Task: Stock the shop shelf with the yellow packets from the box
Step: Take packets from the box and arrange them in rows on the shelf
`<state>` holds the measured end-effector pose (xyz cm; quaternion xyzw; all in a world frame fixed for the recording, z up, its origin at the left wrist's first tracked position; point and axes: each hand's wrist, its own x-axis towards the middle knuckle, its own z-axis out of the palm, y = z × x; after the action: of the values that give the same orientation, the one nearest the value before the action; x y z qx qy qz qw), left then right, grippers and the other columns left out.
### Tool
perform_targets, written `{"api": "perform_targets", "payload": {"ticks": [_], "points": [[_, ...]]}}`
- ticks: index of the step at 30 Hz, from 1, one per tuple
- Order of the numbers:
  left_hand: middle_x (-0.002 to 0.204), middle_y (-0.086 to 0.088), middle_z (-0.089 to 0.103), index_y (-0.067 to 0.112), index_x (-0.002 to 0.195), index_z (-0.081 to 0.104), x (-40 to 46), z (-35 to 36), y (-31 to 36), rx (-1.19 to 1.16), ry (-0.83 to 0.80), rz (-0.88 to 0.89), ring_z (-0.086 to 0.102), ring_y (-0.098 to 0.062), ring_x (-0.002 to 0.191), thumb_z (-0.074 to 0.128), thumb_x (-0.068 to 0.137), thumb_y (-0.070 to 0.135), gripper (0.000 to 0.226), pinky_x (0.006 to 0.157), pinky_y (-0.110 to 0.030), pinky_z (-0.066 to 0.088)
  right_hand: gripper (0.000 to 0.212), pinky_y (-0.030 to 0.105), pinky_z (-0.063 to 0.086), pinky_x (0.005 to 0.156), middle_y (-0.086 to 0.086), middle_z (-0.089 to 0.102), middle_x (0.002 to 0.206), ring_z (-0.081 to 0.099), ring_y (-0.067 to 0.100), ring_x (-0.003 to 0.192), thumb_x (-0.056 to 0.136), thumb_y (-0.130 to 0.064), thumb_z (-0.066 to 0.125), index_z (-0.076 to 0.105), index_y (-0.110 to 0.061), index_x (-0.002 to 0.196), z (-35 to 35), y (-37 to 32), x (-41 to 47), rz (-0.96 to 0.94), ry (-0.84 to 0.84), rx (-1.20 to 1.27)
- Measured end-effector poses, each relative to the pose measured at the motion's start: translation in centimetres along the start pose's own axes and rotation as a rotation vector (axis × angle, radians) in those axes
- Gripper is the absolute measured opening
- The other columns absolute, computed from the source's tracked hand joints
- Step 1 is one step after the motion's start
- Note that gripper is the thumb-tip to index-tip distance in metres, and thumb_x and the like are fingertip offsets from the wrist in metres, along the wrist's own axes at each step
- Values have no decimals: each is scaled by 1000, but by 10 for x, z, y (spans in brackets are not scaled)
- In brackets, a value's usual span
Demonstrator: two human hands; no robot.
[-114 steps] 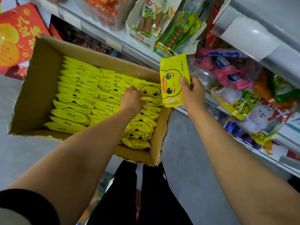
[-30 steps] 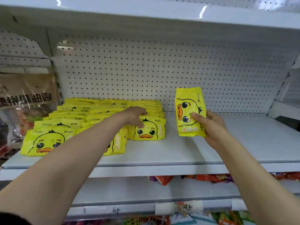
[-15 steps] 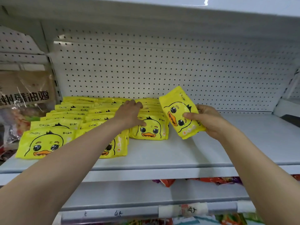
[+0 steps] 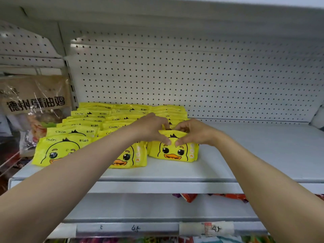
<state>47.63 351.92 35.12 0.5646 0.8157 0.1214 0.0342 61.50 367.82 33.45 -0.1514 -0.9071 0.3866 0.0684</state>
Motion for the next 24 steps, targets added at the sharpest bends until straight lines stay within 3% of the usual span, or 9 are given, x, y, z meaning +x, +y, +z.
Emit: {"api": "perform_targets", "payload": {"ticks": [2, 6, 9, 14, 18, 24], "points": [[109, -1, 46, 36, 126, 52, -1, 9, -4, 59, -21, -49, 45, -24, 114, 79, 63, 63, 74, 93, -38, 46, 47, 36, 56, 91, 0, 75, 100, 70, 21, 96, 66, -14, 91, 71, -19, 109, 4, 3, 5, 2, 12, -20], [115, -6, 50, 32, 131, 47, -1, 17, -4, 187, -17, -59, 43, -28, 118, 77, 59, 69, 86, 89, -38, 43, 56, 31, 53, 89, -10, 67, 98, 65, 11, 98, 62, -26, 93, 68, -32, 111, 9, 4, 9, -35, 159, -218], [116, -3, 58, 23, 131, 48, -1, 18, 2, 345, 20, -39, 39, -25, 121, 74, 66, 66, 82, 86, -36, 38, 60, 34, 53, 89, -7, 64, 104, 63, 9, 100, 61, -36, 92, 67, -31, 116, 11, 2, 9, -83, 238, -334], [120, -4, 57, 19, 127, 51, -2, 23, 16, 512, 28, -133, 36, -27, 125, 71, 69, 67, 78, 96, -40, 36, 51, 36, 51, 87, -5, 68, 107, 60, 16, 105, 70, -41, 86, 69, -28, 115, 17, 1, 3, -110, 262, -472], [131, -8, 47, 17, 132, 48, -10, 26, 24, 519, 97, -202, 34, -29, 129, 72, 69, 66, 83, 102, -40, 35, 53, 34, 43, 94, -2, 59, 120, 44, 18, 121, 80, -47, 76, 60, -29, 128, 25, -1, -6, -82, 300, -620], [135, -11, 45, 14, 136, 43, -31, 32, 33, 388, 198, -285, 35, -31, 130, 74, 72, 59, 84, 105, -42, 33, 55, 36, 42, 97, 3, 55, 133, 40, 24, 129, 88, -43, 68, 53, -24, 137, 28, -14, -23, -100, 322, -768]]}}
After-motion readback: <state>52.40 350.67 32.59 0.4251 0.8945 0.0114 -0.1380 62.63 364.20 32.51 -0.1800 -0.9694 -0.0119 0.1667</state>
